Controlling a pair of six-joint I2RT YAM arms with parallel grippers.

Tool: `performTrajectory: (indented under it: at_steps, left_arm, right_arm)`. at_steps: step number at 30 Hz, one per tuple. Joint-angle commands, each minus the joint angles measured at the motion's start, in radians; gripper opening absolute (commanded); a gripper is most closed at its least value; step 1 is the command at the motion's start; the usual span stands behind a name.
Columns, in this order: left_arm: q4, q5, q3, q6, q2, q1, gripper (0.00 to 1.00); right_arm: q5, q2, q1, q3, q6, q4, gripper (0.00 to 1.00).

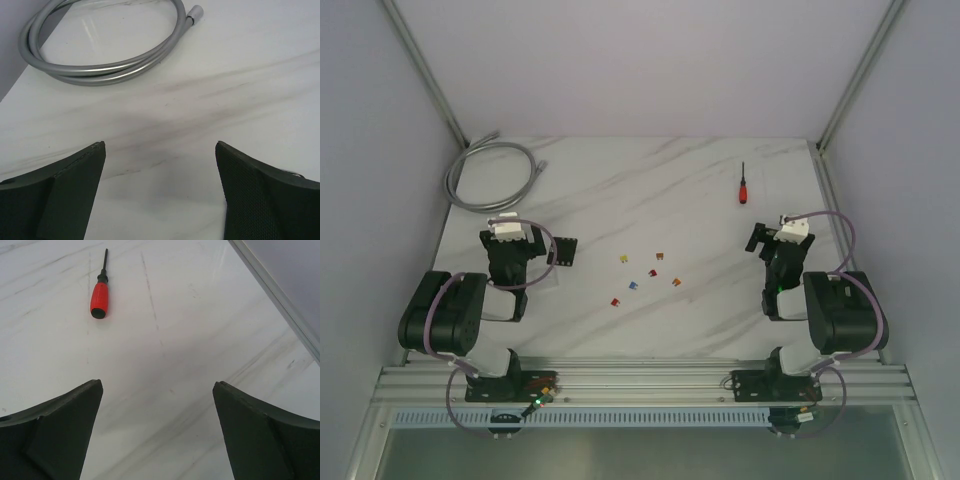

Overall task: Snap on the fuse box
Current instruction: Move the fuse box base at the center of the board.

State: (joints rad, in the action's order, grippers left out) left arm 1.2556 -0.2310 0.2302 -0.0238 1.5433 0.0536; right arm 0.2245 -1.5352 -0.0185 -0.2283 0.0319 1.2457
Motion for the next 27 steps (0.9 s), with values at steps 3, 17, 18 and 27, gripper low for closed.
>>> performTrajectory:
  at_steps: [3, 17, 18, 27]
  left_arm:
    - [0.007, 0.025, 0.013, 0.016, 0.005, -0.003, 1.0]
    - [-0.573, -0.067, 0.224, -0.171, -0.218, 0.0, 1.0]
    - [-0.638, -0.073, 0.24, -0.224, -0.243, 0.0, 1.0]
    - [-1.146, 0.031, 0.356, -0.592, -0.373, 0.008, 1.0]
  right_arm:
    - [-0.004, 0.012, 0.006, -0.005, -0.011, 0.037, 1.0]
    - [-0.002, 0.324, -0.075, -0.101, 0.021, -0.429, 1.0]
    - [0.01, 0.354, -0.097, -0.125, 0.033, -0.499, 1.0]
    - [0.055, 0.538, -0.286, -0.22, 0.171, -0.877, 1.0]
